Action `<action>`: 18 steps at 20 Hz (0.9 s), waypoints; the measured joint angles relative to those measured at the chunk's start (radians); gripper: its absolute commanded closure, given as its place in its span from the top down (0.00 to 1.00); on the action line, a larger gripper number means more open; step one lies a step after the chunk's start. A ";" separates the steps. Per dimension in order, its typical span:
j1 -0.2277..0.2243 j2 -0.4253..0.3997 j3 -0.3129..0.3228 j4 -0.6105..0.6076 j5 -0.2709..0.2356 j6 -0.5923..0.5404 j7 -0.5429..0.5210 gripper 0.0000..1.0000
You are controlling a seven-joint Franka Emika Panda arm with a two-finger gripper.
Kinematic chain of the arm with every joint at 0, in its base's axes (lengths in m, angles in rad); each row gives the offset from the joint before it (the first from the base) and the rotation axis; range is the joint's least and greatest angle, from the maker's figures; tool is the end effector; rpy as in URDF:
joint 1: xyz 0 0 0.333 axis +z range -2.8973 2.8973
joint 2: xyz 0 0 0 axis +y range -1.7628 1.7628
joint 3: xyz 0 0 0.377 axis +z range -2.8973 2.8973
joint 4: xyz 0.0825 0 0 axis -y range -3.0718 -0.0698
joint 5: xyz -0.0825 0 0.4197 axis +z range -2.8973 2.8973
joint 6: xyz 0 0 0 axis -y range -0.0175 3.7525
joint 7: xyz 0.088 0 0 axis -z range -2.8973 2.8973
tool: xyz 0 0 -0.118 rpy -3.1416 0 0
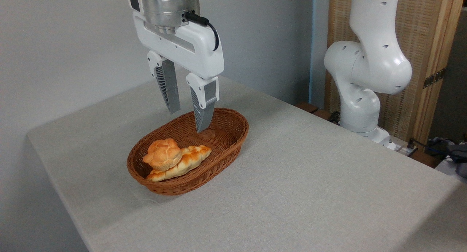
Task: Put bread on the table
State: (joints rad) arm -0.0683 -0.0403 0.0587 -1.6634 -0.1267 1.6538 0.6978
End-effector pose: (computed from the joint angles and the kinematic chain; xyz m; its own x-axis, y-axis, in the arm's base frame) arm 0.5822 -0.0188 0.6591 0.7640 -0.6365 0.1055 -0.6445 -0.7605 0.0793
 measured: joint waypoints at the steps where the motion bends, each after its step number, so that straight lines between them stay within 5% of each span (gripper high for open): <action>1: 0.000 0.001 0.000 0.000 0.000 0.000 0.000 1.00; 18: -0.003 0.013 -0.001 -0.004 0.000 0.008 0.000 1.00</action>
State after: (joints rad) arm -0.0716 -0.0276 0.0574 -1.6670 -0.1267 1.6623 0.6983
